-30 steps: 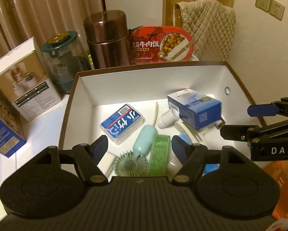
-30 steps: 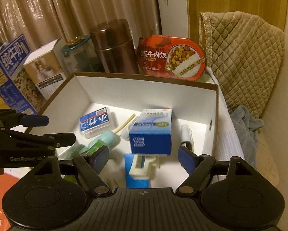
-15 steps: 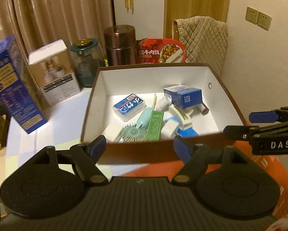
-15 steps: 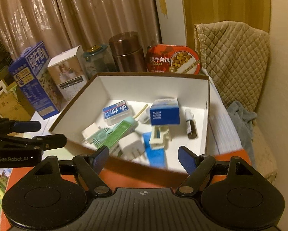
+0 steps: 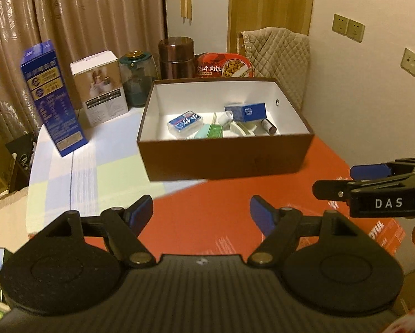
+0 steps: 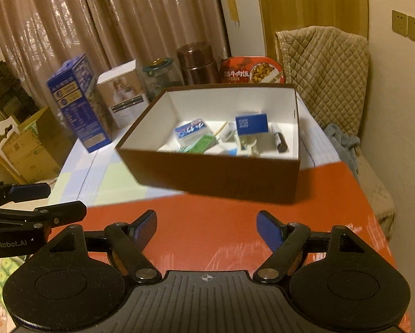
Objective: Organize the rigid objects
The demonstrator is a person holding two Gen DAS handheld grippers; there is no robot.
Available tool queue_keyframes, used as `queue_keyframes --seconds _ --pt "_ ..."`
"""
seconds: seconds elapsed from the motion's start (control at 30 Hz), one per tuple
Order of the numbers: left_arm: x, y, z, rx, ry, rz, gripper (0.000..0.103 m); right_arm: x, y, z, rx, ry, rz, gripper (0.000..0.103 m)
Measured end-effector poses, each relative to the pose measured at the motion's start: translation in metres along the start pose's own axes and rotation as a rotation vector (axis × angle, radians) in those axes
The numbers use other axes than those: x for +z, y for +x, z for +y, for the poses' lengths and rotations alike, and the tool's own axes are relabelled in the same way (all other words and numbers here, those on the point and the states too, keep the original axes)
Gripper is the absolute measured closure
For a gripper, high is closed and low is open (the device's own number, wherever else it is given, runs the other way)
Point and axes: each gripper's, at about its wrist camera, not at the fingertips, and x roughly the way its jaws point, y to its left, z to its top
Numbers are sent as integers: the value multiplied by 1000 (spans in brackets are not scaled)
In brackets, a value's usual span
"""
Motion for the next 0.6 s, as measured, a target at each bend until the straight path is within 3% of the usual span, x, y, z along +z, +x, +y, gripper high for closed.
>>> queue_keyframes --seconds 0.6 --pt "-79 -83 2 -11 -22 -7 29 -87 -81 50 10 -32 -9 27"
